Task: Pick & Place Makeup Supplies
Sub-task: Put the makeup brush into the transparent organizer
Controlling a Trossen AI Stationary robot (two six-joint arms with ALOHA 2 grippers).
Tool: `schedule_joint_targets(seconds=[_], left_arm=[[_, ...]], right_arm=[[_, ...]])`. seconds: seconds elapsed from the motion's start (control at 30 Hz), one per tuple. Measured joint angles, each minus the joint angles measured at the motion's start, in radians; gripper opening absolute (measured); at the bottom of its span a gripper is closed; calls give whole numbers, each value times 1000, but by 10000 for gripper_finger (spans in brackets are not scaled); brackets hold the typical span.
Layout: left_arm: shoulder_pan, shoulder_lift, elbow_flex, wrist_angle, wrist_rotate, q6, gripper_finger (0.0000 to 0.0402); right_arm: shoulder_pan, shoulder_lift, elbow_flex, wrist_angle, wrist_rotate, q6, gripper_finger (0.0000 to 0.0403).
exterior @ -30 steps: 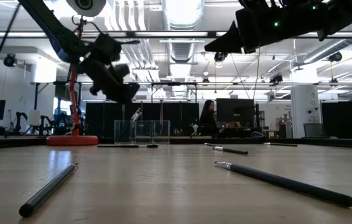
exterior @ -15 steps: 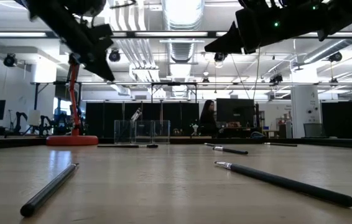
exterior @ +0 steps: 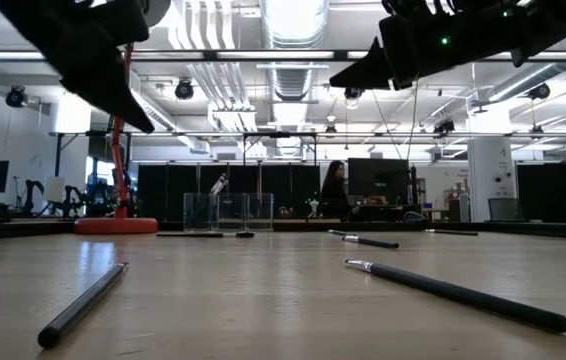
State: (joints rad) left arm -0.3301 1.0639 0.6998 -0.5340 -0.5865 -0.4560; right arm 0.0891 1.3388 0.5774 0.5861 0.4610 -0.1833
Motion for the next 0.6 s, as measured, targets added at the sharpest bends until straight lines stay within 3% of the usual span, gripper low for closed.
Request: schedule_joint_targets(seconds=[0.17,0.3,0.4,0.6], left_arm=[[-110,118,-44,174,47,8,0],[-134,240,-53,316,149,9,0],[-147,341,-35,364,216,41,3],[-169,507,49,387,240,89,42]], right_arm=[[0,0,0,-1,0,0,8],[0,0,0,-5,0,0,8],[0,0,0,-7,0,1,8],[0,0,0,-7,0,7,8]])
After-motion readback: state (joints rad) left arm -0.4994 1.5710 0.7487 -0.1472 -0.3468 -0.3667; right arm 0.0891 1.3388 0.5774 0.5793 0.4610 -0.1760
